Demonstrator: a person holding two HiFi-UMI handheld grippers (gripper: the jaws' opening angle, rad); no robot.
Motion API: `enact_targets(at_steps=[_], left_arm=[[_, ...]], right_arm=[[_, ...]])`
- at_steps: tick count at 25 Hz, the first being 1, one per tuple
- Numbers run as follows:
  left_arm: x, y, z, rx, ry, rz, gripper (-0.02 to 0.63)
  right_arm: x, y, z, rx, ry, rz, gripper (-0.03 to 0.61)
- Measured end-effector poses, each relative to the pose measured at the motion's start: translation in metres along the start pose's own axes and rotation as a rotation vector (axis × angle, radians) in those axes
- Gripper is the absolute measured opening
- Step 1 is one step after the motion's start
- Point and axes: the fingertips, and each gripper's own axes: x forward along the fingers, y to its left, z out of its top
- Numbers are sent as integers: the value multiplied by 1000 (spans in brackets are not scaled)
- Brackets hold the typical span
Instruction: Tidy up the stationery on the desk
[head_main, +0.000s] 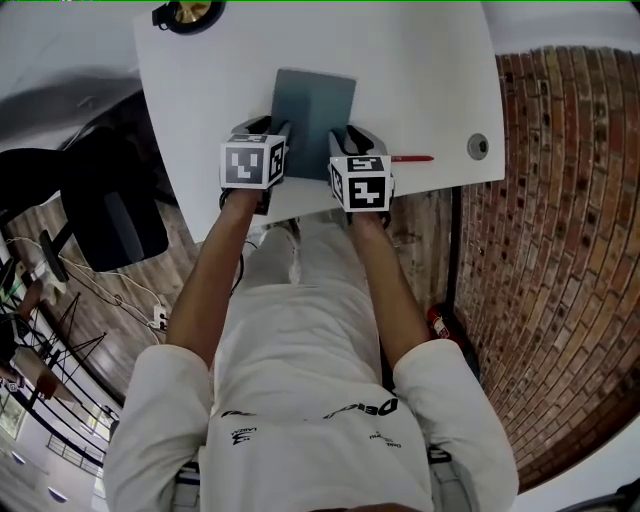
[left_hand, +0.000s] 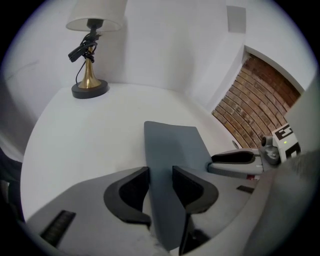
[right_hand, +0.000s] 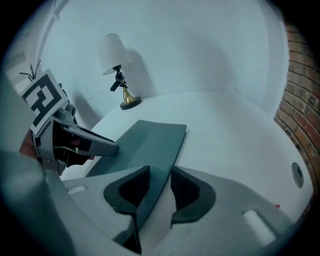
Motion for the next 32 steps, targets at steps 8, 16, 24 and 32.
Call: enact_targets(at_steps=[8,16,24,32], left_arm=[[-4,-4,-8,-173,-54,20,146],[-5,-11,-15,-230,-85,48,146],[-3,-9,-14,-226,-93,58,146],[-14,-9,-12,-213,-109,69,141]], right_arm=[[4,-9,10,-105,-7,54,123],[5,-14,14,-121,-5,81,117],[5,-14,12,-104,-4,85,115],[-6,-18,17,-87,-38,95,132]])
